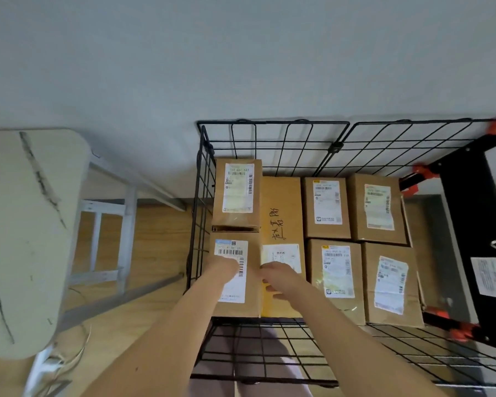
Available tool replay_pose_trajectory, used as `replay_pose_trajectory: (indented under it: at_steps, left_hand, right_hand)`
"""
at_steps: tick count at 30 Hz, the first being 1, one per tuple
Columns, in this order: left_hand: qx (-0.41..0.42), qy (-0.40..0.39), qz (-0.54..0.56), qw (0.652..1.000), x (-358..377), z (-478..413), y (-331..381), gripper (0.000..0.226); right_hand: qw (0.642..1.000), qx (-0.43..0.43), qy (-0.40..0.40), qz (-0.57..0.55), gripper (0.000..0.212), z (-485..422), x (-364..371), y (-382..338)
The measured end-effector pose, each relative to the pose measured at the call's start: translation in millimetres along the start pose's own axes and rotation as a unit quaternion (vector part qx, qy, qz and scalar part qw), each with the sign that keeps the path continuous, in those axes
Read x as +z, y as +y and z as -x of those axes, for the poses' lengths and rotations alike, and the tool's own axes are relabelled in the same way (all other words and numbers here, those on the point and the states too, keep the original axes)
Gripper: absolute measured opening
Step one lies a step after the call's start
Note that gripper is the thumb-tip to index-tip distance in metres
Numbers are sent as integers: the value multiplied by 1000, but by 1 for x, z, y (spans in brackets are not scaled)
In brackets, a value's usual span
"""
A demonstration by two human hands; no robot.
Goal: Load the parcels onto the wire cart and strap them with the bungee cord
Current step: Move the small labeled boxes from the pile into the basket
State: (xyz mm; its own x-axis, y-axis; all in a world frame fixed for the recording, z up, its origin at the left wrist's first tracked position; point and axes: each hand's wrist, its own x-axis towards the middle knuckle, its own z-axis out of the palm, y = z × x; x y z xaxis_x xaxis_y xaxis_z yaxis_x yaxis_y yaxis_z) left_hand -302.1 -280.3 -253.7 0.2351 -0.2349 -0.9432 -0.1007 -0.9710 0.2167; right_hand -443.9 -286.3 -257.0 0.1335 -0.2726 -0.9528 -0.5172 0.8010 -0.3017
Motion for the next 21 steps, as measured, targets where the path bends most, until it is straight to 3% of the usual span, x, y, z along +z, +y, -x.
replay_pose_trajectory:
  at_steps: [7, 11, 12, 15, 21]
  left_hand:
    - [22, -17, -8, 1000, -4, 19, 6, 21]
    - [78, -26, -58, 995, -7, 37, 16, 45]
    - [92, -30, -75, 992, -9, 45, 18, 44]
    - [151, -21, -106, 983, -16, 71, 26, 11]
    - [274, -12, -170, 947, -39, 111, 36, 29]
  right_hand:
    - [999, -33, 33, 21, 39, 13, -12, -4]
    - [997, -60, 52, 20, 34, 24, -15, -12]
    - [996, -66, 58, 21, 33, 27, -15, -15]
    - [993, -88, 75, 33, 31, 41, -11, -23]
    - [976, -168, 124, 53, 31, 83, 5, -47]
